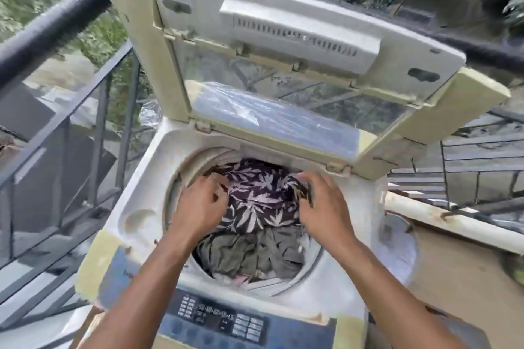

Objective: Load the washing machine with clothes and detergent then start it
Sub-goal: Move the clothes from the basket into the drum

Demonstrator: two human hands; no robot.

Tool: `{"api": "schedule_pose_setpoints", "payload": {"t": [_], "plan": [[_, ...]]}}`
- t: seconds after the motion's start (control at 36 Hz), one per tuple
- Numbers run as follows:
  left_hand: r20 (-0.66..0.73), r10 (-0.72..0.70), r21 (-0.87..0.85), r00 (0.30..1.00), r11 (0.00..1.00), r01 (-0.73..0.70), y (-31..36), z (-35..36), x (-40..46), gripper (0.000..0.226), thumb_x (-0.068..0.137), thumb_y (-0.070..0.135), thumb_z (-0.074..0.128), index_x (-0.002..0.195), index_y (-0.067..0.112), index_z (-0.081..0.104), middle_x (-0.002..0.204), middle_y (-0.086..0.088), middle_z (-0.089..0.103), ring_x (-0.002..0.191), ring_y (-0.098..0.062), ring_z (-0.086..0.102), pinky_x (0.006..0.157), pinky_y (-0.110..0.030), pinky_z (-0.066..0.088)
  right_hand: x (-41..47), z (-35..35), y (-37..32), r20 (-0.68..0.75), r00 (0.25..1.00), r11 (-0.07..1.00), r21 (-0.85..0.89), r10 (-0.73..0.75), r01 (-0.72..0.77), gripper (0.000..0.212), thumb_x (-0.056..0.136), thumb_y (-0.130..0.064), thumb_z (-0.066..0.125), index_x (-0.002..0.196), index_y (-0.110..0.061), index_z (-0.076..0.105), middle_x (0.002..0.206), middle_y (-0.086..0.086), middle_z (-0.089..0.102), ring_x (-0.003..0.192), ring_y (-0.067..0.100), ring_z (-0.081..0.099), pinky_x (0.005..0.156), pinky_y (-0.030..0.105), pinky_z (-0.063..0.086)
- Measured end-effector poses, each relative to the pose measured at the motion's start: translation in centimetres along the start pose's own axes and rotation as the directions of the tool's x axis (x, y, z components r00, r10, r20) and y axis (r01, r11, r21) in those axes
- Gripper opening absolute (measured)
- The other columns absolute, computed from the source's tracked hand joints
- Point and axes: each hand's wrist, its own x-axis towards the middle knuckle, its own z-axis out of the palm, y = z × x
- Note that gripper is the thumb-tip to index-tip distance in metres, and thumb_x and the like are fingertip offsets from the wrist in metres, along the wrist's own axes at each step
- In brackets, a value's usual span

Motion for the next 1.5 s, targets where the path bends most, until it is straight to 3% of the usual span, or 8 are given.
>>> {"api": "schedule_pose_setpoints", "payload": {"t": [0.17, 0.33, 0.53, 0.75, 0.94, 1.08, 1.31, 1.5], "plan": [[0.428, -0.082, 0.288, 0.900, 0.956, -0.050, -3.0, 5.9, 3.4, 0.083, 0.086, 0.065, 0.050, 0.162, 0.041, 0.026, 0.170, -0.007, 0.030, 0.154, -0.033, 0.032, 0.124, -0.049, 0.033, 2.5, 6.5, 1.9, 0.425, 0.904, 0.926, -0.359, 0.050, 0.118, 0.055, 0.101, -0.044, 0.051, 0.154, -0.034, 0.040, 0.159, 0.005, 0.039, 0.142, 0.034, 0.038, 0.112, 0.049, 0.043], [0.515, -0.157, 0.343, 0.843, 0.939, -0.035, -3.0, 9.4, 5.7, 0.094, 0.096, 0.065, 0.058, 0.162, 0.052, -0.007, 0.176, 0.002, -0.011, 0.162, -0.040, 0.002, 0.124, -0.069, 0.019, 5.6, 10.4, 4.1, 0.499, 0.838, 0.850, -0.519, 0.221, 0.086, 0.070, 0.104, -0.056, 0.042, 0.163, -0.041, 0.008, 0.172, 0.009, 0.009, 0.153, 0.046, 0.017, 0.120, 0.063, 0.027], [0.452, -0.215, 0.333, 0.866, 0.941, 0.060, -3.1, 9.5, 9.8, 0.087, 0.098, 0.062, 0.056, 0.162, 0.053, -0.002, 0.177, 0.003, -0.002, 0.160, -0.043, 0.007, 0.122, -0.072, 0.017, 9.7, 11.4, 5.7, 0.483, 0.822, 0.869, -0.494, 0.303, -0.030, 0.083, 0.098, -0.065, 0.044, 0.159, -0.051, -0.010, 0.172, 0.015, 0.008, 0.156, 0.047, 0.012, 0.122, 0.063, 0.024], [0.592, -0.240, 0.359, 0.769, 0.933, 0.015, -4.3, 10.6, 10.0, 0.095, 0.093, 0.069, 0.060, 0.161, 0.058, -0.006, 0.177, 0.005, -0.006, 0.161, -0.044, 0.000, 0.121, -0.074, 0.007, 10.1, 11.3, 6.4, 0.690, 0.565, 0.862, -0.500, 0.452, -0.079, 0.090, 0.100, -0.065, 0.046, 0.159, -0.047, -0.018, 0.174, 0.012, -0.005, 0.159, 0.039, 0.011, 0.126, 0.047, 0.017], [0.455, -0.131, 0.122, 0.881, 0.989, 0.084, -2.3, 9.0, 10.2, 0.063, 0.102, 0.046, 0.059, 0.159, 0.028, 0.042, 0.162, -0.010, 0.047, 0.148, -0.030, 0.046, 0.122, -0.037, 0.037, 8.1, 9.9, 6.4, 0.582, 0.759, 0.904, -0.426, 0.291, -0.020, 0.075, 0.102, -0.056, 0.043, 0.165, -0.034, 0.011, 0.170, 0.015, 0.023, 0.149, 0.039, 0.037, 0.119, 0.048, 0.038], [0.452, -0.008, 0.041, 0.892, 0.999, -0.011, 1.8, 7.0, 6.7, 0.063, 0.097, 0.053, 0.058, 0.152, 0.024, 0.052, 0.153, -0.008, 0.057, 0.141, -0.028, 0.054, 0.119, -0.041, 0.042, 4.4, 7.5, 6.2, 0.494, 0.859, 0.960, -0.279, 0.136, 0.009, 0.062, 0.099, -0.050, 0.053, 0.155, -0.027, 0.039, 0.151, 0.008, 0.054, 0.132, 0.031, 0.057, 0.104, 0.042, 0.051], [0.374, 0.254, -0.083, 0.892, 0.967, -0.241, 9.5, 6.0, -0.2, 0.038, 0.105, 0.039, 0.059, 0.141, 0.026, 0.061, 0.129, 0.006, 0.072, 0.107, -0.015, 0.072, 0.090, -0.029, 0.057, -3.0, -0.1, 6.0, 0.266, 0.962, 0.996, 0.039, 0.067, -0.080, 0.037, 0.101, -0.042, 0.059, 0.136, -0.031, 0.060, 0.130, -0.003, 0.068, 0.112, 0.022, 0.066, 0.094, 0.043, 0.055], [0.303, 0.466, -0.168, 0.831, 0.885, -0.435, 17.6, 7.1, -4.2, 0.026, 0.104, 0.035, 0.061, 0.128, 0.029, 0.069, 0.116, 0.008, 0.076, 0.104, -0.008, 0.071, 0.093, -0.031, 0.057, -8.1, -6.7, 9.4, -0.040, 0.988, 0.957, 0.260, 0.147, -0.131, 0.023, 0.099, -0.035, 0.063, 0.120, -0.031, 0.070, 0.105, -0.011, 0.074, 0.089, 0.009, 0.070, 0.085, 0.034, 0.058]]}}
